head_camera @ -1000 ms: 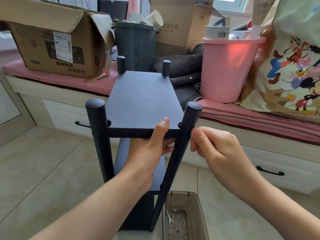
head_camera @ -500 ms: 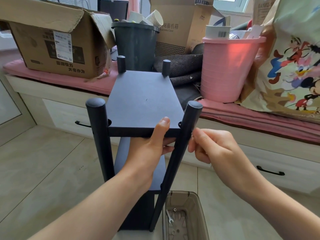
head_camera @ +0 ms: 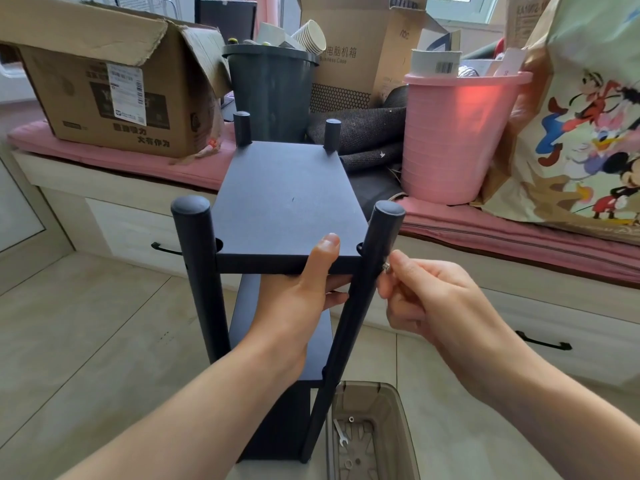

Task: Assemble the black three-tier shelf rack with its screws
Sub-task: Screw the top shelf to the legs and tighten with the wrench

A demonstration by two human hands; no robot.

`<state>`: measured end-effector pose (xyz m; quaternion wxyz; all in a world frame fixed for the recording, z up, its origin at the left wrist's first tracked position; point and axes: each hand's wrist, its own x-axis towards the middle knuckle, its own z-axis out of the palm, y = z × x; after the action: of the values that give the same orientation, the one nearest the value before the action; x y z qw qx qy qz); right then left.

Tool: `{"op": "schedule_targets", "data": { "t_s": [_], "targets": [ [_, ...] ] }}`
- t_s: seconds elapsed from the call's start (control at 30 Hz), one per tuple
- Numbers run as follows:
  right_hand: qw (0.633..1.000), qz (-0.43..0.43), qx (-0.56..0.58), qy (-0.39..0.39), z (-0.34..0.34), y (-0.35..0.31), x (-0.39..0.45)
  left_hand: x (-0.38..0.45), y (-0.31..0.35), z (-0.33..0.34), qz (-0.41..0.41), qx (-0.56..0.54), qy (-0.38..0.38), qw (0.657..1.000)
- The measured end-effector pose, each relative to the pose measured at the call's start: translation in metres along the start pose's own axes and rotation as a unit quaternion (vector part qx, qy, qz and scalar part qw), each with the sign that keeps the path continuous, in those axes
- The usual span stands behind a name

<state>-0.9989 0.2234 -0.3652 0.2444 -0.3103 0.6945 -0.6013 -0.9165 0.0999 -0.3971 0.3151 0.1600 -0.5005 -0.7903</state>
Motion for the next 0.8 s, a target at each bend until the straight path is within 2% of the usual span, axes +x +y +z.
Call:
{"op": "schedule_targets", "data": {
  "t_s": [0.13, 0.27, 0.4, 0.47, 0.53, 0.67, 0.8],
  "targets": [
    [0.984, -0.074, -0.156, 0.047, -0.0017, 0.0041, 0.0003, 0.0004, -0.0002, -0.0003, 0.005, 0.002, 0.001, 1.0],
    [0.987, -0.104, -0.123, 0.019, -0.0057, 0.0028, -0.0027, 0.0008, -0.0007, -0.0002, 0.005, 0.007, 0.002, 1.0],
    [0.962, -0.153, -0.223, 0.04, -0.005, 0.0072, -0.0056, 0.0009, -0.001, -0.0011, 0.008, 0.007, 0.002, 1.0],
    [0.961, -0.151, -0.228, 0.049, -0.0034, 0.0081, -0.0059, 0.0003, -0.001, -0.0017, 0.009, 0.013, -0.002, 1.0],
    [0.971, -0.133, -0.195, 0.042, -0.002, 0.007, -0.0046, -0.0002, -0.0007, -0.0018, 0.009, 0.014, -0.005, 1.0],
    [0.998, -0.043, -0.04, 0.002, -0.0022, 0.0046, -0.0014, -0.0005, -0.0009, -0.0004, 0.005, 0.008, -0.005, 1.0],
    [0.984, 0.079, 0.146, -0.066, -0.0077, 0.0026, -0.0004, -0.0013, -0.0015, 0.0024, -0.01, 0.013, -0.011, 1.0]
  ]
}}
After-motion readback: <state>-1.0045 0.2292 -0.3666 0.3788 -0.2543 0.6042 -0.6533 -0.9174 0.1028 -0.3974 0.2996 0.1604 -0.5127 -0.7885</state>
